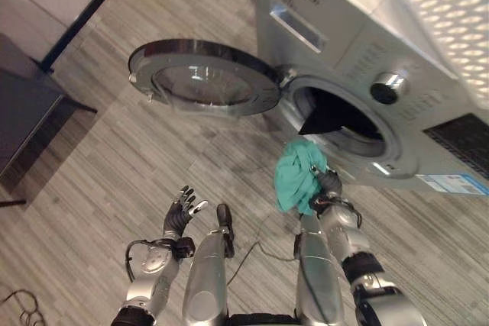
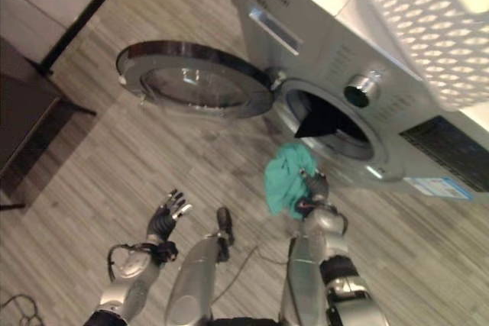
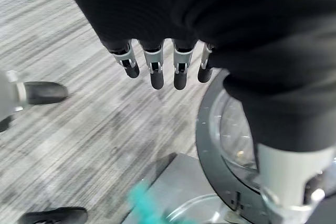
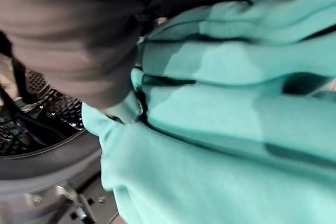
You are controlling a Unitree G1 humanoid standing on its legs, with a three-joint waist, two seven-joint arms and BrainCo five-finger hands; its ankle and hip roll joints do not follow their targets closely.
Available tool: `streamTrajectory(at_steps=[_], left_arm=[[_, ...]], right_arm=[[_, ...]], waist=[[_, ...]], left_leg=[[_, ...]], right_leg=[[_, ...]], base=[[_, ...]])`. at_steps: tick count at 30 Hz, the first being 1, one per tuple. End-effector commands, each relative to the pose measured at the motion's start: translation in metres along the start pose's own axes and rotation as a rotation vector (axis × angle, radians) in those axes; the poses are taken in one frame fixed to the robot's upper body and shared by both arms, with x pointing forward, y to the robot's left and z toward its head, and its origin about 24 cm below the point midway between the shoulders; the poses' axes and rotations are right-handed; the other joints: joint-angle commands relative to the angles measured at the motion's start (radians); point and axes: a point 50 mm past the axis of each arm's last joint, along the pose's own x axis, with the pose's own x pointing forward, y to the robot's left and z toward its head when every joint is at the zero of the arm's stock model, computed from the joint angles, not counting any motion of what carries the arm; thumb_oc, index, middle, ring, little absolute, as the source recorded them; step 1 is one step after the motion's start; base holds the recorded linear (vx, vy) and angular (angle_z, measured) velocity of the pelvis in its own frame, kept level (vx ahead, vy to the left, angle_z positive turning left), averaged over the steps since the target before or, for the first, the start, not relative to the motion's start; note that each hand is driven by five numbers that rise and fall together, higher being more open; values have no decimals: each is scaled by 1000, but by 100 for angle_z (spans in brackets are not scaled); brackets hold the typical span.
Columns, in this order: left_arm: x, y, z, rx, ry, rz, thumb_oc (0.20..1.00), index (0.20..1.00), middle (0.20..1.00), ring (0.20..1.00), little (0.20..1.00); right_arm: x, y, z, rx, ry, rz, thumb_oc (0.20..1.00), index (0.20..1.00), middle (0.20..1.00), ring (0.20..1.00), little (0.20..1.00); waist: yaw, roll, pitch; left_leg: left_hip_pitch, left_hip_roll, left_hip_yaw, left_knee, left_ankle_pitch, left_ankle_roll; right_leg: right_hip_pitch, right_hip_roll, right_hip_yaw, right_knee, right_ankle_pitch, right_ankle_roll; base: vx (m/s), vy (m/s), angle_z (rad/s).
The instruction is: Grab the laundry basket,head to the washer,open it,put in the laundry and shut it.
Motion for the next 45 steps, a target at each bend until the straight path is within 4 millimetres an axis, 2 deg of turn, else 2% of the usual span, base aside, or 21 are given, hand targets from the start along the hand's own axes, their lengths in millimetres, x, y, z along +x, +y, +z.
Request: streamTrajectory(at_steps=[1, 2, 6, 7, 8, 10, 11, 12, 16, 18, 25, 29, 30, 31, 32, 34, 39, 40, 41, 42, 45], left_arm=[[-5, 4, 11, -35, -79, 23, 1000, 1000, 1000, 1000, 1000], [-5, 4, 12, -35, -80, 23, 1000, 1000, 1000, 1000, 1000], [-6, -1, 12, -27, -81, 4, 1000, 1000, 1000, 1000, 1000], [-5, -1, 12, -26, -81, 3, 1000, 1000, 1000, 1000, 1000], [-8, -3, 8, -13, -70, -12, 1000, 1000, 1000, 1000, 1000], [-7, -4, 8, -10, -66, -20, 1000, 1000, 1000, 1000, 1000], [-8, -6, 4, -1, -52, -28, 1000, 1000, 1000, 1000, 1000], [-8, -6, 4, -1, -54, -30, 1000, 1000, 1000, 1000, 1000], [-7, -9, -7, -16, -8, -17, 1000, 1000, 1000, 1000, 1000], [-8, -8, -8, -22, -3, -6, 1000, 1000, 1000, 1000, 1000], [-14, -8, -3, -23, -21, -22, 1000, 1000, 1000, 1000, 1000], [-18, 6, 16, 37, -87, -16, 1000, 1000, 1000, 1000, 1000], [-17, 4, 17, 34, -92, -21, 1000, 1000, 1000, 1000, 1000], [-20, 7, 22, 41, -107, -29, 1000, 1000, 1000, 1000, 1000], [-20, 5, 23, 35, -110, -35, 1000, 1000, 1000, 1000, 1000], [-25, 9, 31, 47, -135, -53, 1000, 1000, 1000, 1000, 1000], [-29, 13, 28, 31, -105, -72, 1000, 1000, 1000, 1000, 1000], [-28, 6, 30, -31, -118, -110, 1000, 1000, 1000, 1000, 1000], [-28, 4, 30, -48, -121, -126, 1000, 1000, 1000, 1000, 1000], [-29, 5, 29, -45, -119, -124, 1000, 1000, 1000, 1000, 1000], [-27, 9, 36, -55, -127, -137, 1000, 1000, 1000, 1000, 1000]], right_arm=[[4, 0, 34, 47, -174, -68, 200, 200, 200, 200, 200], [4, 0, 34, 47, -175, -68, 200, 200, 200, 200, 200], [7, 7, 89, 98, -394, -126, 200, 200, 200, 200, 200], [7, 7, 89, 97, -395, -128, 200, 200, 200, 200, 200], [1, -1, 138, 206, -600, -213, 200, 200, 200, 200, 200], [-4, -2, 156, 250, -675, -240, 200, 200, 200, 200, 200], [-12, -3, 187, 318, -799, -268, 200, 200, 200, 200, 200], [-13, -3, 188, 318, -802, -271, 200, 200, 200, 200, 200], [-54, 0, 262, 452, -1145, -282, 200, 200, 200, 200, 200], [-67, 3, 274, 484, -1220, -281, 200, 200, 200, 200, 200], [-70, -1, 296, 476, -1254, -376, 200, 200, 200, 200, 200], [-61, -46, 370, 439, -1147, -645, 200, 200, 200, 200, 200], [-62, -48, 376, 442, -1151, -638, 200, 200, 200, 200, 200], [-76, -71, 417, 305, -1115, -709, 200, 200, 200, 200, 200], [-79, -72, 423, 302, -1120, -702, 200, 200, 200, 200, 200], [-112, -114, 457, 173, -1069, -784, 200, 200, 200, 200, 200], [-153, -106, 493, 52, -1165, -768, 200, 200, 200, 200, 200], [-134, -101, 487, -260, -1067, -746, 922, 922, 922, 922, 922], [-125, -103, 481, -256, -1031, -683, 1000, 1000, 1000, 1000, 1000], [-124, -105, 479, -252, -1026, -680, 1000, 1000, 1000, 1000, 1000], [-83, -113, 442, -298, -866, -610, 1000, 1000, 1000, 1000, 1000]], waist=[[21, 63, -14], [22, 63, -16], [31, 98, -5], [33, 99, -7], [34, 128, -1], [39, 139, -4], [41, 156, -1], [43, 157, -2], [45, 191, -1], [43, 197, -1], [45, 202, -1], [70, 202, -11], [72, 207, -10], [97, 193, -34], [97, 200, -34], [119, 186, -59], [117, 167, -90], [112, 175, -92], [108, 177, -87], [109, 174, -89], [97, 159, -75]], left_leg=[[-55, 2, -46, -112, 54, -19], [-58, 2, -46, -110, 54, -18], [-125, -15, -44, -107, 57, -19], [-128, -15, -45, -106, 56, -19], [-157, -26, -49, -108, 56, -17], [-178, -30, -51, -103, 53, -17], [-196, -36, -50, -100, 50, -17], [-201, -36, -50, -97, 49, -16], [-298, -28, -60, -34, 32, -25], [-345, -22, -71, 16, 16, -29], [-473, -1, -114, 216, -71, -45], [-550, 3, -145, 312, -112, -65], [-558, 2, -146, 315, -109, -66], [-572, 4, -153, 310, -110, -73], [-577, 4, -152, 308, -105, -73], [-605, 6, -166, 292, -92, -79], [-645, 3, -180, 291, -82, -84], [-664, 5, -187, 293, -73, -86], [-664, 7, -187, 288, -72, -85], [-663, 8, -188, 287, -71, -86], [-662, 14, -187, 273, -61, -86]], right_leg=[[-39, -78, -8, 146, -177, 45], [-42, -78, -7, 147, -177, 45], [-109, -97, -8, 158, -171, 48], [-112, -97, -9, 159, -171, 48], [-146, -107, -3, 171, -171, 51], [-167, -111, -2, 181, -174, 53], [-187, -115, 2, 190, -179, 56], [-193, -114, 3, 193, -180, 56], [-297, -116, 25, 282, -217, 60], [-352, -108, 38, 350, -242, 54], [-498, -81, 55, 605, -371, 40], [-588, -79, 42, 748, -449, 31], [-597, -79, 43, 752, -448, 30], [-618, -87, 37, 758, -457, 32], [-624, -87, 38, 757, -453, 31], [-673, -87, 31, 779, -461, 30], [-714, -83, 29, 804, -473, 26], [-742, -72, 30, 825, -474, 22], [-742, -69, 27, 820, -474, 17], [-740, -68, 26, 819, -473, 17], [-734, -58, 18, 803, -463, 12]], base=[[-65, 50, 5], [-57, 38, 5], [-29, 20, 6], [-11, 37, 2], [0, 20, 7], [1, 36, 13], [3, 36, 10], [15, 28, 8], [17, -26, 5], [11, -43, 9], [48, -114, 15], [71, -166, 14], [46, -121, 18], [18, -67, 18], [42, -117, 15], [24, -105, 14], [20, -81, 7], [-9, -145, -4], [-17, -111, -2], [-20, -51, 2], [-24, -49, -2]])
